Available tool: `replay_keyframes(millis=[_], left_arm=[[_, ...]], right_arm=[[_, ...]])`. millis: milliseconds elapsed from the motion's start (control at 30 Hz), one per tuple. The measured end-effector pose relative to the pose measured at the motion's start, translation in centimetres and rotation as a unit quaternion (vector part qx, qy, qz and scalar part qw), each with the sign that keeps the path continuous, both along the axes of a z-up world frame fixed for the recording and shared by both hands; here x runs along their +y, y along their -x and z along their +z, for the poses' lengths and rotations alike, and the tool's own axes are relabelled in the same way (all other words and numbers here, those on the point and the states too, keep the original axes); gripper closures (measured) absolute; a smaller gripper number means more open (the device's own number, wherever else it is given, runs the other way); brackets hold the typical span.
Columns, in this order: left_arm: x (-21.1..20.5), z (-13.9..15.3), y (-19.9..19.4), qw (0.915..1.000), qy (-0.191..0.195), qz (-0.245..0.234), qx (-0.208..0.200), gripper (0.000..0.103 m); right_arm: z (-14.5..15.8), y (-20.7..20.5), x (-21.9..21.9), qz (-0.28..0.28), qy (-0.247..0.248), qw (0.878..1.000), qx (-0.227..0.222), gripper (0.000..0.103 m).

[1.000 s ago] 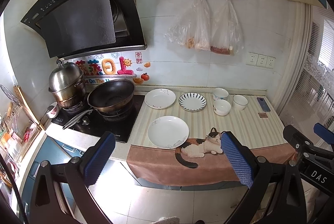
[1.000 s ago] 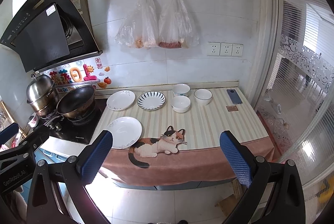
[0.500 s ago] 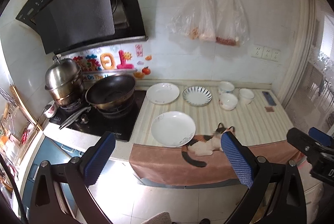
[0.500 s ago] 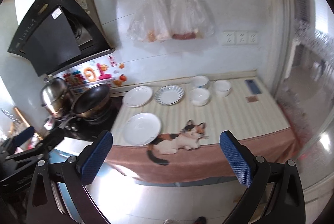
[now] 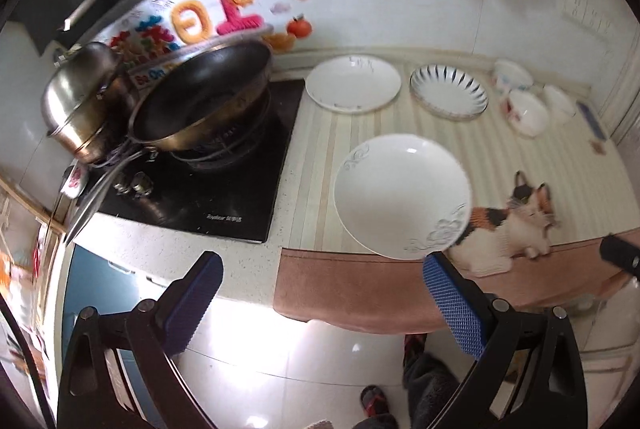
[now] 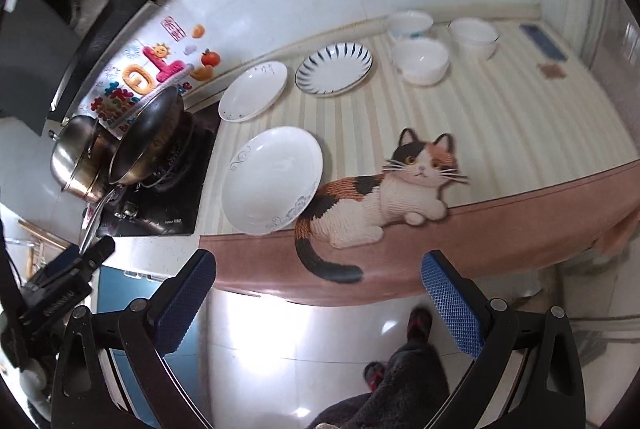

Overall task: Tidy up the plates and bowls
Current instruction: 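Reach the right gripper to the grey-swirl white plate and grasp its rim, then lift the swirl plate with the right gripper toward the pink-flower plate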

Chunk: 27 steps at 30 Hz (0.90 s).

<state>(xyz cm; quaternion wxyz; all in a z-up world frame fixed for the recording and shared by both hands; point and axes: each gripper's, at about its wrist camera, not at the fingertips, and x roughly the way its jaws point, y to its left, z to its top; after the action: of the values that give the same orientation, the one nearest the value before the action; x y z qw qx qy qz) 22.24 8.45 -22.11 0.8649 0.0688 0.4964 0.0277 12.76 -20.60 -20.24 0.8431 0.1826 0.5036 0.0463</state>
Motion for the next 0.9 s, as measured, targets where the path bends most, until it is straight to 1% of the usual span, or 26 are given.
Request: replay_keyframes(millis=[67,167,267,300,333,400,433,467,500,533,567,633,667,700,733,767,800,833,867,900], left_arm=[[-0.3,-2.6,-2.5,0.9997,-0.003,-0.007,0.023,0.001],[-0.6,-6.3,-6.2,0.9973,0.004,-0.004,0.073,0.002],[-0.5,-10.0,-9.7,0.9921,0.032,0.008,0.121,0.011],[-0.4,-11.1,-10.7,0.9896,0.04,0.014,0.137,0.018],[-0.3,-12.3,-11.5,0.9867,0.044,0.019,0.155,0.026],[0.1,-14.1,-12.8,0.9812,0.055,0.032,0.182,0.033],[0.4,-14.7,-13.3,0.9787,0.064,0.039,0.191,0.039],[0.6,-15.3,-13.6,0.9764,0.072,0.046,0.198,0.043],[0.9,-15.9,-14.0,0.9728,0.086,0.053,0.209,0.048],[1.2,-16.2,-14.2,0.9701,0.096,0.06,0.215,0.052],[1.4,-16.5,-14.3,0.9682,0.102,0.065,0.219,0.052],[1.7,-16.6,-14.4,0.9668,0.115,0.07,0.217,0.052],[1.7,-16.6,-14.5,0.9663,0.123,0.069,0.216,0.052],[1.8,-16.6,-14.5,0.9651,0.131,0.068,0.216,0.052],[1.7,-16.7,-14.6,0.9642,0.134,0.068,0.218,0.053],[1.6,-16.7,-14.5,0.9631,0.14,0.068,0.22,0.054],[1.6,-16.6,-14.6,0.9626,0.144,0.069,0.219,0.057],[1.4,-16.6,-14.7,0.9625,0.144,0.071,0.218,0.057],[1.4,-16.5,-14.6,0.9626,0.143,0.072,0.218,0.057],[1.3,-16.5,-14.5,0.9628,0.142,0.073,0.218,0.058]], right_arm=[[-2.7,-3.4,0.0,0.005,-0.006,1.0,0.02,0.0],[-6.7,-8.5,0.5,0.026,-0.001,0.999,0.041,0.0],[-10.4,-13.1,1.4,0.054,-0.01,0.996,0.068,0.0],[-11.6,-14.5,1.7,0.065,-0.013,0.995,0.076,0.0],[-12.9,-15.8,2.1,0.075,-0.013,0.993,0.089,0.001],[-15.0,-18.0,2.8,0.089,-0.019,0.99,0.104,0.002],[-16.1,-19.1,3.0,0.095,-0.022,0.989,0.113,0.004],[-17.1,-20.1,3.2,0.1,-0.023,0.987,0.122,0.005],[-17.9,-20.9,3.4,0.105,-0.026,0.986,0.129,0.008],[-18.8,-21.8,3.6,0.11,-0.03,0.984,0.136,0.015],[-19.5,-22.6,3.9,0.117,-0.035,0.982,0.143,0.018],[-20.8,-23.8,4.5,0.127,-0.042,0.979,0.155,0.031],[-21.4,-24.3,4.8,0.131,-0.045,0.977,0.161,0.034],[-21.9,-24.8,4.9,0.135,-0.047,0.976,0.166,0.042],[-22.4,-25.1,5.1,0.136,-0.047,0.975,0.17,0.054],[-22.6,-25.4,5.3,0.137,-0.044,0.976,0.166,0.058],[-22.4,-25.6,5.5,0.14,-0.041,0.977,0.156,0.071],[-22.7,-25.9,5.8,0.15,-0.044,0.975,0.158,0.086],[-23.0,-26.1,6.0,0.156,-0.053,0.973,0.163,0.09],[-23.1,-26.3,6.2,0.157,-0.059,0.972,0.166,0.09]])
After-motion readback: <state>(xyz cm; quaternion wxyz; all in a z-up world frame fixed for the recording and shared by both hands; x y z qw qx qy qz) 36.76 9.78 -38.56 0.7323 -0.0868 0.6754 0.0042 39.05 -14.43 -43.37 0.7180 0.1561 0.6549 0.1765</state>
